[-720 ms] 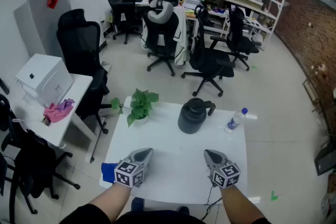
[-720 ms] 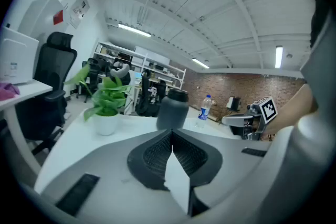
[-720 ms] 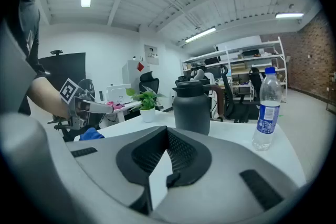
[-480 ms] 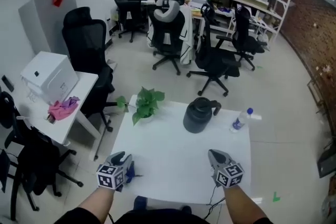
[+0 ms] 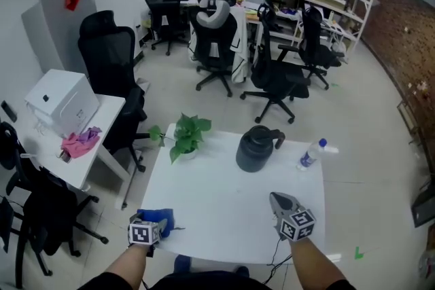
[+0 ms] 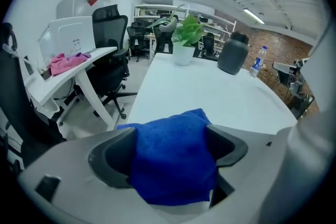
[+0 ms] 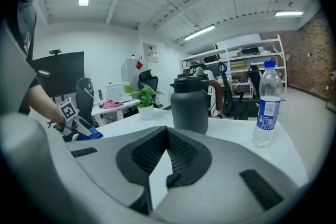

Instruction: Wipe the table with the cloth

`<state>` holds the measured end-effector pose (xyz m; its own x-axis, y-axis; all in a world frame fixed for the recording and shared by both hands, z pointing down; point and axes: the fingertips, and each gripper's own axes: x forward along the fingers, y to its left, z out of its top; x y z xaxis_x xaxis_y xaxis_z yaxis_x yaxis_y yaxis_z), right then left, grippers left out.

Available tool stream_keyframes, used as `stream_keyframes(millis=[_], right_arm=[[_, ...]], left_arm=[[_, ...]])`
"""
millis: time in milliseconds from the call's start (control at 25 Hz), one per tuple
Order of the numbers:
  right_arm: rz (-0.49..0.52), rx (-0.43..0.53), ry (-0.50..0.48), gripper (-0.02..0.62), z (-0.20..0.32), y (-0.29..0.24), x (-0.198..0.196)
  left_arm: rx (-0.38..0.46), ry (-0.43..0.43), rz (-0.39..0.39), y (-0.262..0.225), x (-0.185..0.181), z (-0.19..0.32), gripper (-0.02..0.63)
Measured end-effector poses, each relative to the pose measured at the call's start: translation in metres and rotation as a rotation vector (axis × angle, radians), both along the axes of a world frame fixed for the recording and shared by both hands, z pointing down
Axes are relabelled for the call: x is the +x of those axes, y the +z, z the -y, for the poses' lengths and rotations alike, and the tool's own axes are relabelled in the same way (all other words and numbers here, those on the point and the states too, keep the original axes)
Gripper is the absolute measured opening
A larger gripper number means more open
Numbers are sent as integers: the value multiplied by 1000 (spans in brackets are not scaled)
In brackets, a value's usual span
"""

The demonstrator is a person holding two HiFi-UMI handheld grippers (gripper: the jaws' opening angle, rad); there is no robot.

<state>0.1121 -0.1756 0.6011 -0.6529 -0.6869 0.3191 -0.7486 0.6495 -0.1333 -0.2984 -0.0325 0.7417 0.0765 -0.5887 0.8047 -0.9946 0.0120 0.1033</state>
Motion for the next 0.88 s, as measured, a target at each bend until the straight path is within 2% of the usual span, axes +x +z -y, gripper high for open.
stream_keyframes(millis=[120, 240, 280, 320, 360, 400, 520, 720, 800, 880], right_arm=[[-1, -2, 9, -8, 0, 0, 4], [3, -1, 14, -8, -2, 0, 6], [4, -1, 15, -8, -1, 1, 7], [5, -2, 16, -8, -1, 2, 8], [5, -3, 18, -8, -1, 3, 9], [7, -4, 22, -8, -2, 4, 11], [14, -2, 27, -8, -5, 3, 15], [18, 5, 47, -8, -6, -3, 25], [18, 4, 55, -8, -7, -3, 30], [18, 5, 59, -8, -8, -5, 35]], left_arm=[[2, 60, 111, 8, -3, 5, 417], [-4, 97, 152, 7, -2, 5, 395], [-13, 105, 163, 6, -2, 6, 345], [-23, 111, 177, 5, -4, 7, 226], [-35, 118, 187, 5, -6, 9, 151], [-46, 125, 184, 5, -7, 11, 136], [-43, 137, 96, -5, 5, 25, 117], [81, 201, -89, -50, 76, 98, 115], [111, 244, -123, -60, 112, 127, 115], [128, 296, -118, -64, 148, 151, 115]])
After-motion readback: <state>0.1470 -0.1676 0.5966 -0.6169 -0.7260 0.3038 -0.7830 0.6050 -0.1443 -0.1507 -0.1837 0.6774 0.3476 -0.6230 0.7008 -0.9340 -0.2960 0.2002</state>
